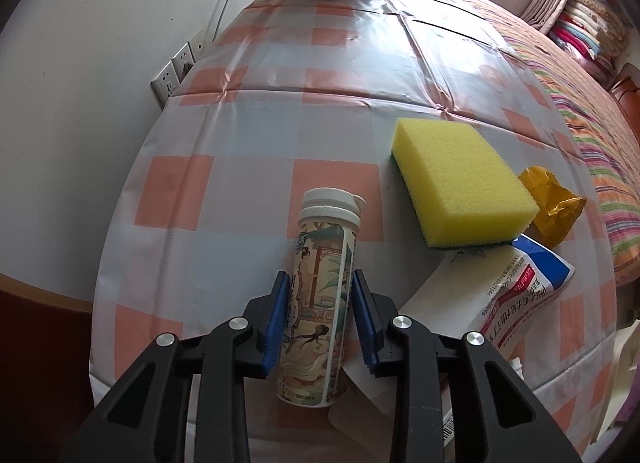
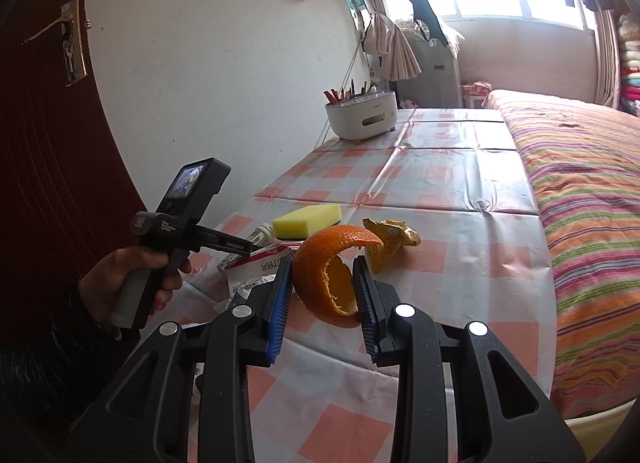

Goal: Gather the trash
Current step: 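Carry the orange peel and pill tube over the cream bin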

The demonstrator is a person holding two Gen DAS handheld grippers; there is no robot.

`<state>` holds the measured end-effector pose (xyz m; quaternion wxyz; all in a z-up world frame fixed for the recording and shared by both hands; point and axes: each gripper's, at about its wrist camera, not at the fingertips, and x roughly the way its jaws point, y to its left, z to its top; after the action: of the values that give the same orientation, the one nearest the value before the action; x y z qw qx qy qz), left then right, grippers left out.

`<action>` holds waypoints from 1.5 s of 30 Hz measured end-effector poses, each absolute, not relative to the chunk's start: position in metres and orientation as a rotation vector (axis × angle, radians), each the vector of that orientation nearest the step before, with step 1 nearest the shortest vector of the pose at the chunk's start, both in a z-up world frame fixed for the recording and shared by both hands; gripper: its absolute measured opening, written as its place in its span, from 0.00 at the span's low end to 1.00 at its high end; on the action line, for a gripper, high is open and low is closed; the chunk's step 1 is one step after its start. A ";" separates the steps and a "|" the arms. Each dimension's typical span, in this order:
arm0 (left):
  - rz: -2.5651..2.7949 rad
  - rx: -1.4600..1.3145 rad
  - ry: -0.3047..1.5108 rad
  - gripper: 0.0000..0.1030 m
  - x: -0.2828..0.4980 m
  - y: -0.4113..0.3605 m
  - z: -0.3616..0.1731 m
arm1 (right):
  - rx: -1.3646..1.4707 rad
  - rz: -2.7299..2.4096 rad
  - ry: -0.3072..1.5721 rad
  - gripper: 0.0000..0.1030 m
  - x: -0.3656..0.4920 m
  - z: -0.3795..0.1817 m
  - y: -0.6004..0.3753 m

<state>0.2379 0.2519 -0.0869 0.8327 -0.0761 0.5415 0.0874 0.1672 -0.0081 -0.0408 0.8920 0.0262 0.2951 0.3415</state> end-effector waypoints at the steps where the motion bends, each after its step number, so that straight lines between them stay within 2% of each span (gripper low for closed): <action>1: 0.187 -0.162 1.145 0.29 0.238 0.252 -0.087 | 0.056 0.702 0.608 0.29 0.167 -0.040 -0.011; 18: 0.174 -0.186 0.943 0.28 0.198 0.239 -0.035 | 0.074 0.650 0.551 0.29 0.158 -0.031 -0.039; 32: -0.011 -0.163 0.839 0.28 0.159 0.171 0.005 | 0.039 0.595 0.536 0.29 0.137 -0.033 -0.062; 45: -0.217 -0.101 0.834 0.28 0.139 0.085 0.011 | 0.059 0.468 0.536 0.29 0.120 -0.039 -0.118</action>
<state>0.1394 0.0848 0.0115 0.9074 -0.0491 0.4040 -0.1050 0.1198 -0.1179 -0.0394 0.9369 0.0287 0.2625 0.2291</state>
